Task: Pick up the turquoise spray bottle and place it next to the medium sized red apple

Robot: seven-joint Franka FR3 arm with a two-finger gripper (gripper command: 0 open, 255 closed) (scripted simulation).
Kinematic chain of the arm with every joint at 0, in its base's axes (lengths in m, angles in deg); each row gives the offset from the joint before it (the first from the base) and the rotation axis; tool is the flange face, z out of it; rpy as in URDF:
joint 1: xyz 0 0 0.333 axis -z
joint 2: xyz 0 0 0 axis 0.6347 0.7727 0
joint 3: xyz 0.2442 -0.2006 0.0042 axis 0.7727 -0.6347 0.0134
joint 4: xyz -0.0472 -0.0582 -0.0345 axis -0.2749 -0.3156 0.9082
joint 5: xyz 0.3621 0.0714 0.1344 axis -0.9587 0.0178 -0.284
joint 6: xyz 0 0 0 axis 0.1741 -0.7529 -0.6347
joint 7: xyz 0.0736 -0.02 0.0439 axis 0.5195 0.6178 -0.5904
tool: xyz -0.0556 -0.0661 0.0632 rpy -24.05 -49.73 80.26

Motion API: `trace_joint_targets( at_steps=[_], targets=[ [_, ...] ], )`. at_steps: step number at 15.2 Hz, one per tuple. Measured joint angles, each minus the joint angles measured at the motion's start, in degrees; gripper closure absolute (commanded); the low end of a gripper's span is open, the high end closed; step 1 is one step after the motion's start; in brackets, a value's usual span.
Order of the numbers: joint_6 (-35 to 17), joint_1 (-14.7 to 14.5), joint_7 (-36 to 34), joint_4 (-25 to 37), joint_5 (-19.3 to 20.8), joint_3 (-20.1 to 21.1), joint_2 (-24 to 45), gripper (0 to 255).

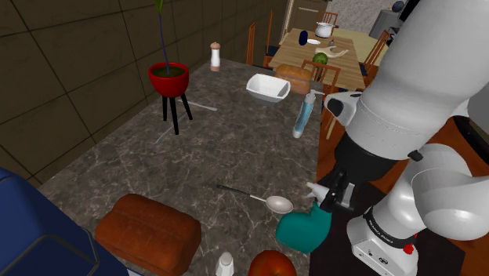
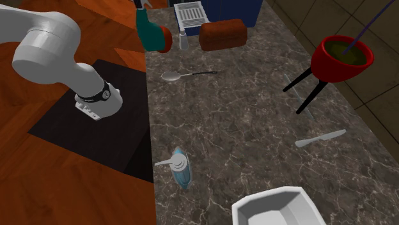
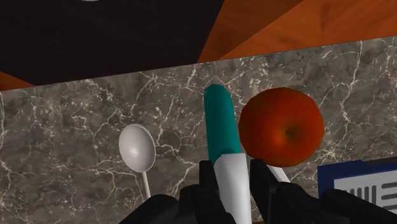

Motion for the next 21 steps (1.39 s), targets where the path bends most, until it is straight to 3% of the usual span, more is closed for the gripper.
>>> trace_joint_targets(
  at_steps=[15,21],
  targets=[
    [-11.4,-1.5,0.8,-10.6,-4.4,4.7,0.8,255],
    [-11.9,-1.6,0.8,-11.2,-4.6,4.9,0.7,255]
  ],
)
